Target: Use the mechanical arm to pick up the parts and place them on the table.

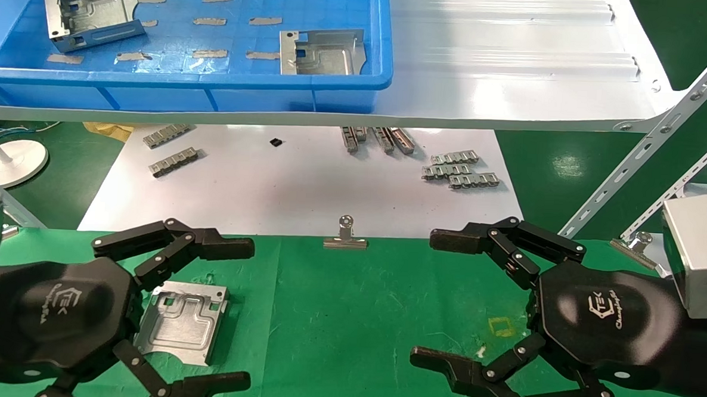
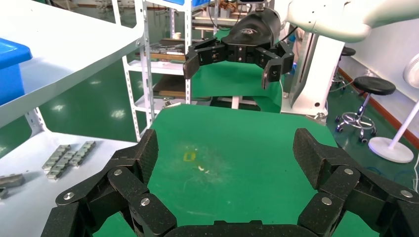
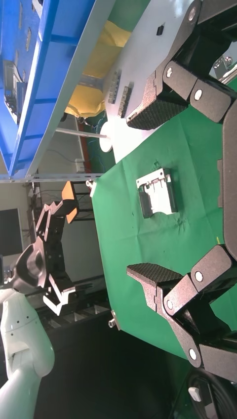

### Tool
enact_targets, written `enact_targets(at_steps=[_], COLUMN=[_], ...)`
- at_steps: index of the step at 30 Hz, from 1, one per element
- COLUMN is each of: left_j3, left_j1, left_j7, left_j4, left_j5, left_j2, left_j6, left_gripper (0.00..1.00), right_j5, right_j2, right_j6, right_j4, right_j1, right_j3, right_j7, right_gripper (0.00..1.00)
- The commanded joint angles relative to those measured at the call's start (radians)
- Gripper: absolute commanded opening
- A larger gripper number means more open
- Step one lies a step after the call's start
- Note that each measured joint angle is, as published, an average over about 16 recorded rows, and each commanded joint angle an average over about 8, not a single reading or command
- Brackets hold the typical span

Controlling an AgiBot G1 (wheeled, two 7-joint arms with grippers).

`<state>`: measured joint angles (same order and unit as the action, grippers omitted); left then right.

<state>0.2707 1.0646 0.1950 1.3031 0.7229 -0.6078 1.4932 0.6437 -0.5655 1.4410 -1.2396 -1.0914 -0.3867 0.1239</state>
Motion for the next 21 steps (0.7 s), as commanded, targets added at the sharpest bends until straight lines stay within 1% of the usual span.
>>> enact_targets(at_steps=[1, 21], left_j3=[0.002, 0.009], left_j1=[0.002, 0.01], left_j7=[-0.002, -0.008], left_j4=[-0.004, -0.019], left_j5=[0.002, 0.007], left_j2=[-0.001, -0.003], left_j6=[0.0, 0.002], left_gripper=[1.0, 1.0], right_j5=[0.0, 0.0], right_j2=[0.0, 0.0], right_j6=[0.0, 0.0], right_j4=[0.0, 0.0], right_j1=[0.0, 0.0], right_j3=[0.0, 0.0], right_j7=[0.0, 0.0], right_gripper=[1.0, 1.0])
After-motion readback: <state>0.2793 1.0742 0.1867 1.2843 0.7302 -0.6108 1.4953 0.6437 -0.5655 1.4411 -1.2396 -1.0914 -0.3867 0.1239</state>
